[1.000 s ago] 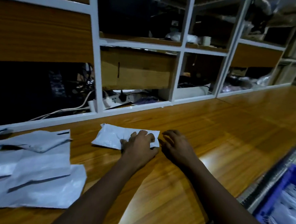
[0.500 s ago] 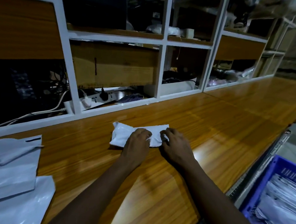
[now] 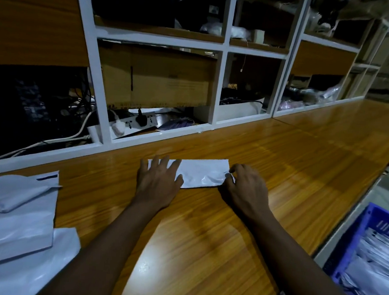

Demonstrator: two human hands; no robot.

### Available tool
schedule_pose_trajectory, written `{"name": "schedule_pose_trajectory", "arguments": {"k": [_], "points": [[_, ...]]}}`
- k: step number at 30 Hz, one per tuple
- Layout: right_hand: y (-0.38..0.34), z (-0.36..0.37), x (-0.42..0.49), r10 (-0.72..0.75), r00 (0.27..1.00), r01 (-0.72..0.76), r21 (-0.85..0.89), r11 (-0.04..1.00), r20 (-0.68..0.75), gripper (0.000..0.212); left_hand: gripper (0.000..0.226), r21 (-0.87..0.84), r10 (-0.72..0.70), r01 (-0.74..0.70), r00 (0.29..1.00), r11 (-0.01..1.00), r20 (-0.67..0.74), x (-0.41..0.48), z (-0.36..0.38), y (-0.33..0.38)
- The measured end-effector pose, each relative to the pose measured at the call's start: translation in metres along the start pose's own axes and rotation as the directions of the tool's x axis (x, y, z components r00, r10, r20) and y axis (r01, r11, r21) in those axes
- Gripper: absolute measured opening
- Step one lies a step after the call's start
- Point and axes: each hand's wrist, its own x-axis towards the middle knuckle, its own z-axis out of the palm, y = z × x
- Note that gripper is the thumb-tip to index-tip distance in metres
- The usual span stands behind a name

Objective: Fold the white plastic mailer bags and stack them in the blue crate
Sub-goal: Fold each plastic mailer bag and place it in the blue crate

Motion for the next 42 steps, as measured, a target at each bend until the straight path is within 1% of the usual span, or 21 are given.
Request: {"name": "schedule_pose_trajectory", "arguments": {"k": [2,4,7,9,11,14,16,19,21,24,25,27,28,30,33,36,38,40,42], "points": [[-0.001,-0.002,0.001,0.083,0.996,-0.083,0.013,0.996,-0.041,0.023,0.052,-0.076,0.073,-0.075,0.997,0.994,-0.024,0.006,-0.002,0.014],[-0.003,-0.005,0.001,0.112,0.993,-0.113,-0.016,0.993,-0.040,0.025,0.051,-0.123,0.140,-0.139,0.990,0.983,0.001,0.012,-0.002,0.031],[-0.003,-0.006,0.000,0.135,0.991,-0.135,-0.034,0.990,-0.004,0.029,0.052,-0.099,0.210,-0.205,0.977,0.974,0.043,0.020,0.004,0.049],[-0.002,-0.004,0.000,0.138,0.990,-0.137,-0.053,0.989,0.022,0.030,0.053,-0.104,0.202,-0.189,0.972,0.976,0.124,0.026,0.012,0.052],[-0.002,-0.004,0.001,0.141,0.989,-0.137,-0.068,0.988,0.052,0.028,0.054,-0.164,0.161,-0.130,0.967,0.978,0.199,0.031,0.016,0.049],[-0.004,-0.003,0.002,0.148,0.986,-0.143,-0.071,0.987,0.073,0.023,0.054,-0.208,0.134,-0.090,0.969,0.974,0.209,0.035,0.018,0.038],[-0.004,-0.004,0.002,0.153,0.986,-0.148,-0.067,0.987,0.070,0.019,0.054,-0.187,0.091,-0.051,0.974,0.981,0.208,0.035,0.017,0.030],[-0.005,-0.004,0.001,0.106,0.994,-0.104,-0.070,0.992,0.033,0.020,0.056,-0.049,-0.049,0.060,0.978,0.997,0.201,0.030,0.014,0.021],[-0.004,-0.005,0.000,0.043,0.999,-0.043,-0.045,0.998,-0.008,0.025,0.057,-0.004,-0.081,0.083,0.974,0.997,0.211,0.025,0.011,0.023],[-0.006,-0.006,0.000,-0.083,0.996,0.082,-0.025,0.996,-0.045,0.035,0.058,-0.027,-0.010,0.017,0.971,1.000,0.240,0.021,0.004,0.042],[-0.007,-0.007,0.000,-0.116,0.991,0.117,-0.002,0.993,-0.070,0.036,0.057,-0.045,0.022,-0.011,0.972,0.999,0.233,0.020,0.002,0.050],[-0.008,-0.006,-0.001,-0.195,0.976,0.197,0.007,0.980,-0.099,0.033,0.056,-0.084,0.087,-0.073,0.982,0.994,0.170,0.020,-0.001,0.062],[-0.007,-0.004,-0.002,-0.241,0.967,0.240,-0.017,0.971,-0.088,0.033,0.055,-0.096,0.114,-0.102,0.985,0.990,0.128,0.020,-0.002,0.065],[-0.004,0.000,-0.002,-0.293,0.956,0.293,-0.072,0.953,0.013,0.042,0.054,-0.098,0.158,-0.151,0.984,0.984,0.077,0.021,0.000,0.064],[-0.001,-0.001,-0.002,-0.248,0.953,0.279,-0.184,0.942,0.174,0.051,0.053,-0.127,0.207,-0.192,0.971,0.973,0.121,0.023,0.007,0.053],[0.002,0.001,0.001,-0.158,0.940,0.246,-0.281,0.928,0.301,0.070,0.054,-0.163,0.178,-0.148,0.965,0.975,0.191,0.027,0.014,0.038],[0.007,0.006,0.004,-0.079,0.953,0.168,-0.293,0.941,0.293,0.074,0.055,-0.122,0.127,-0.102,0.966,0.987,0.223,0.028,0.014,0.031],[0.008,0.005,0.007,-0.027,0.969,0.103,-0.301,0.948,0.247,0.065,0.055,-0.073,0.096,-0.084,0.980,0.994,0.175,0.027,0.011,0.032],[0.004,0.002,0.008,-0.081,0.971,0.151,-0.317,0.936,0.224,0.058,0.054,-0.064,0.122,-0.117,0.989,0.991,0.087,0.025,0.004,0.043]]}}
